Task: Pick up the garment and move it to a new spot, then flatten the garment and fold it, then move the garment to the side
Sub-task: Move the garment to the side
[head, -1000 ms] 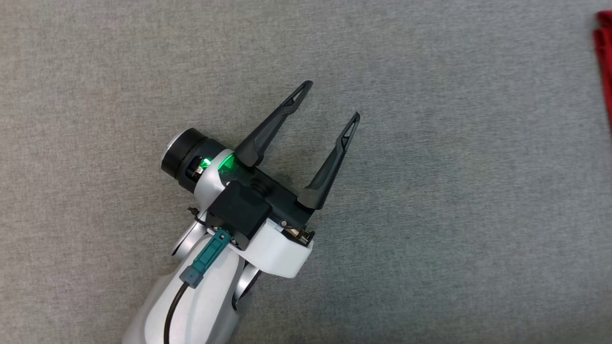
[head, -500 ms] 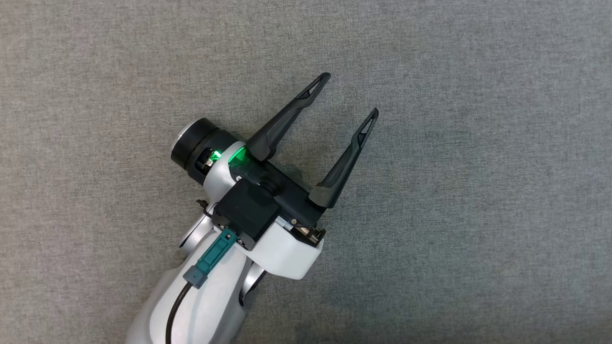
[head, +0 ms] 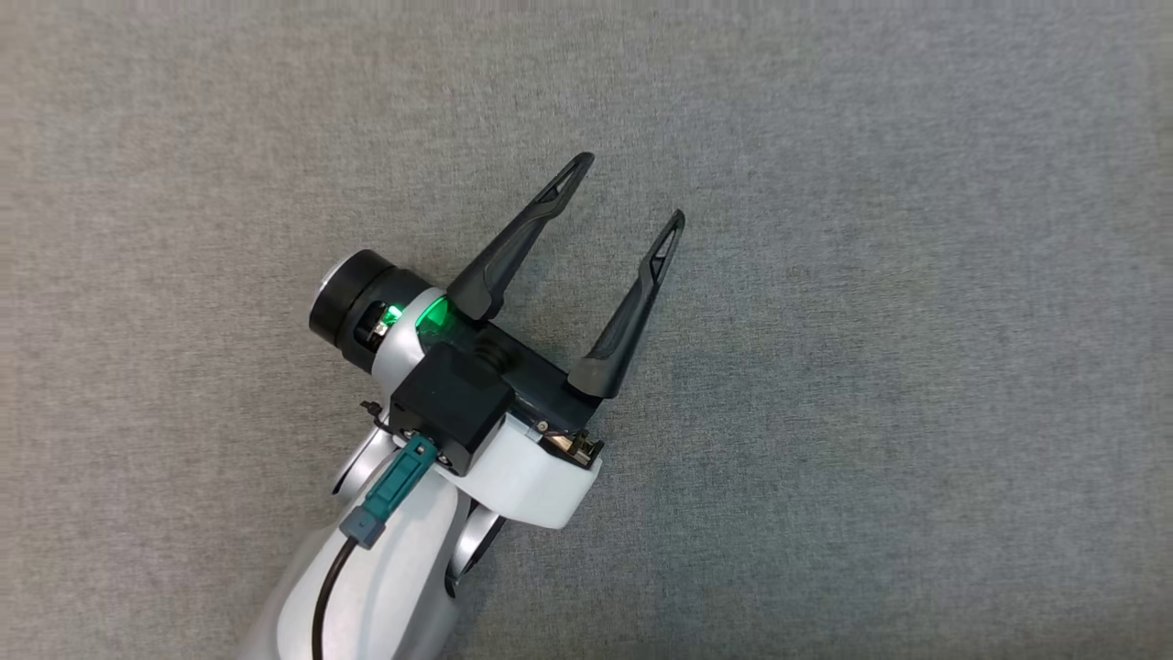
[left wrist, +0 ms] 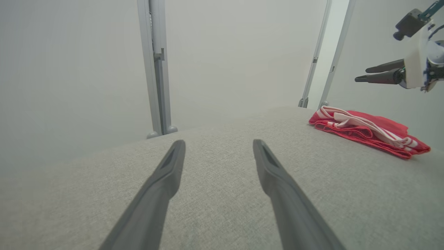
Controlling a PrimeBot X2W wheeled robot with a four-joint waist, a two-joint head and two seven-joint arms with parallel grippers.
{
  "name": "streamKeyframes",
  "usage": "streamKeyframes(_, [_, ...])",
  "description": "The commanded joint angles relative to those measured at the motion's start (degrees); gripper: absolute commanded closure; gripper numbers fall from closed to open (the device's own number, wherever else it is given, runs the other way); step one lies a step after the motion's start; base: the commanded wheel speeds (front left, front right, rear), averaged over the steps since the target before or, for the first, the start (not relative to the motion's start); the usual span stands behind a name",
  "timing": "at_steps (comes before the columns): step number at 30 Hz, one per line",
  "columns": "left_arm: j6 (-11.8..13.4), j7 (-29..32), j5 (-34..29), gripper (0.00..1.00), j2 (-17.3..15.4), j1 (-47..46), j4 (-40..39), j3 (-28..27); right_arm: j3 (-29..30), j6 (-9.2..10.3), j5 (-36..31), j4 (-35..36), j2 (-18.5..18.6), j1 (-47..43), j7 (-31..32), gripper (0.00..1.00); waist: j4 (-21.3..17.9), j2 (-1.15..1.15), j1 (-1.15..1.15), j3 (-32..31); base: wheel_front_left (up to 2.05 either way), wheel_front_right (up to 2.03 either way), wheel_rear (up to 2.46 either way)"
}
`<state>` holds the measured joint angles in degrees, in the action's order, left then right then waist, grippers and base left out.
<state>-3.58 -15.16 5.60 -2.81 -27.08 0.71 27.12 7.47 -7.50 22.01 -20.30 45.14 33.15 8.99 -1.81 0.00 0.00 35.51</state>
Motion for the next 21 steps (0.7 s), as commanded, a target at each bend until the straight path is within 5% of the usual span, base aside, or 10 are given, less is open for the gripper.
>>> streamKeyframes(1, [0.4, 0.0, 0.2, 0.0, -0.2, 0.7, 0.0, -0.4, -0.8, 0.02, -0.3, 1.0, -0.7, 0.8, -0.2, 0.0, 0.1, 0.0, 0.0, -2.1, 0.0, 0.0, 0.0])
streamKeyframes(21, [4.1, 0.0, 1.4, 0.0, -0.2, 14.5, -0.8, -16.3, -15.3, 0.01, -2.6, 11.2, -19.4, -3.2, -11.7, 0.0, 2.1, 0.0, 0.0, -20.2, 0.0, 0.0, 0.0])
